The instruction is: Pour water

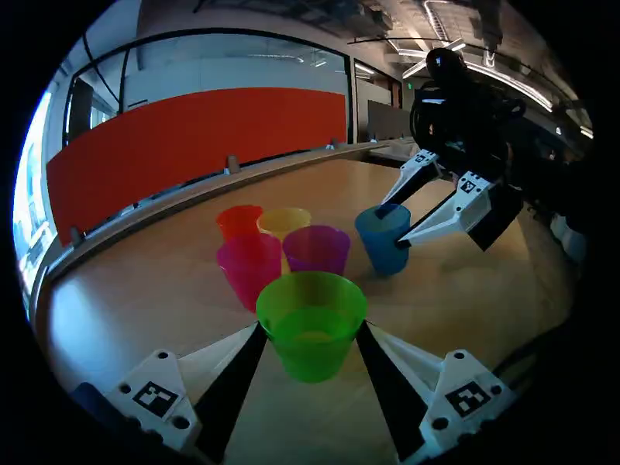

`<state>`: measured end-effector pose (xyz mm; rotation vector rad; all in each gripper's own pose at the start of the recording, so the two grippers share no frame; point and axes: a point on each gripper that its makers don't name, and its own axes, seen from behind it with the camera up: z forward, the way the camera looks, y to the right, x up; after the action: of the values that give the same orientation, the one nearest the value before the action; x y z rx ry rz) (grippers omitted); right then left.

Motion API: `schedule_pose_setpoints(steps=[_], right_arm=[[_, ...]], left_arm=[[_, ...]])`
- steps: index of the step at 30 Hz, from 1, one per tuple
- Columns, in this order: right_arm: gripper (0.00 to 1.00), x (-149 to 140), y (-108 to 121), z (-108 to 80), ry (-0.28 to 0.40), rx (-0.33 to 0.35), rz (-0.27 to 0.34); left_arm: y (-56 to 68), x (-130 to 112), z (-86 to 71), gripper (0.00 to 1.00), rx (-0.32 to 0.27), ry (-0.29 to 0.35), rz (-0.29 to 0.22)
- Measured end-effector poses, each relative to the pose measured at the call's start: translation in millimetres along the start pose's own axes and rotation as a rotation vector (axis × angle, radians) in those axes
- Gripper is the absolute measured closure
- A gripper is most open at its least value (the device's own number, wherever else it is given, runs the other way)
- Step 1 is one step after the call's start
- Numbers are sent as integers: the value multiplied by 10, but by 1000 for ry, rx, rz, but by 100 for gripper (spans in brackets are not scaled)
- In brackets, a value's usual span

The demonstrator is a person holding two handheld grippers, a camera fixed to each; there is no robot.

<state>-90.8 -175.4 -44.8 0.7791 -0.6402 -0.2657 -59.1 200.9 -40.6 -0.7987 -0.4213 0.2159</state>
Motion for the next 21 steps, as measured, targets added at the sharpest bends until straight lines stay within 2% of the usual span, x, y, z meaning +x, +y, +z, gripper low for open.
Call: schedule_pose_setpoints(steps=[21], right_arm=[[10, -48, 24, 17, -21, -1, 2]], left_arm=[[23, -177, 12, 17, -18, -73, 24]])
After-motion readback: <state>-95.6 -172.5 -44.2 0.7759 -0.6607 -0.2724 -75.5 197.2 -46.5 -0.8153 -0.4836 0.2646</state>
